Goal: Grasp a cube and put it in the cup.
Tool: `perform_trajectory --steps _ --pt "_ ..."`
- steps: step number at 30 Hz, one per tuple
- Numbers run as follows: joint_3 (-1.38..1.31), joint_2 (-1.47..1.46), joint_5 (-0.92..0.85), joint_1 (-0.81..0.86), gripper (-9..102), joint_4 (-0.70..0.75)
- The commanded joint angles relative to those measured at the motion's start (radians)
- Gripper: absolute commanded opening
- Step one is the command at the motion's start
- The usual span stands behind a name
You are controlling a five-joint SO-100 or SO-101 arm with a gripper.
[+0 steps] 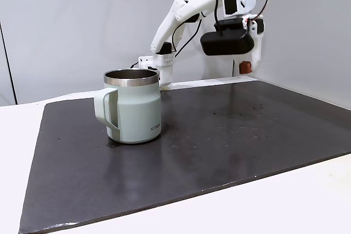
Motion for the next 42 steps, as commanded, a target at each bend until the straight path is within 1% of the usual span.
perform_trajectory --steps 1,5,12,20,25,29,36,42 --pt "-0.008 0.175 0.006 0.040 3 0.006" --pt "0.032 0.262 0.006 0.086 3 0.006" --pt "0.095 0.330 0.012 0.173 3 0.006" --pt "0.094 0.356 0.011 0.453 3 0.008" --pt "0.075 0.314 -0.066 0.630 3 0.006" --pt "0.023 0.239 -0.137 0.733 3 0.006" --pt "-0.049 0.120 -0.227 0.822 3 0.006" --pt "-0.097 0.057 -0.247 0.827 3 0.006"
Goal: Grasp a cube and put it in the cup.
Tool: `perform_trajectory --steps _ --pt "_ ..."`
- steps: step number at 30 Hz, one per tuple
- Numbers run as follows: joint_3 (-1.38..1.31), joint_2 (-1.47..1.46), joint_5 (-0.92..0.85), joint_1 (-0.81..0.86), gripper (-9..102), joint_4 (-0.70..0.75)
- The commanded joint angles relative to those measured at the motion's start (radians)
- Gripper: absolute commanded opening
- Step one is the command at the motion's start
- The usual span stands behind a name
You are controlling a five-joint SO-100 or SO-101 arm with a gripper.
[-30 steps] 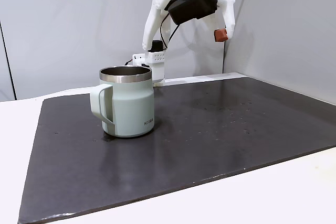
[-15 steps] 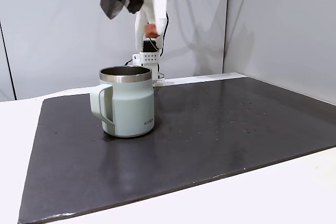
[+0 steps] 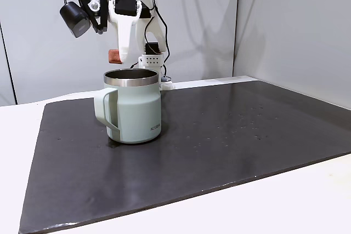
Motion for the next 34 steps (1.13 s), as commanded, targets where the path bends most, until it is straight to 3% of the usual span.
perform_trajectory --steps 1,13,16,19,34 --pt "-0.060 0.008 -0.012 -0.006 3 0.006" --pt "-0.081 0.041 -0.020 -0.086 5 0.008" --pt "-0.081 0.043 -0.017 -0.083 18 0.008" --pt "-0.080 0.043 -0.014 -0.069 23 0.008" --pt "-0.044 0.080 -0.020 -0.061 23 0.009"
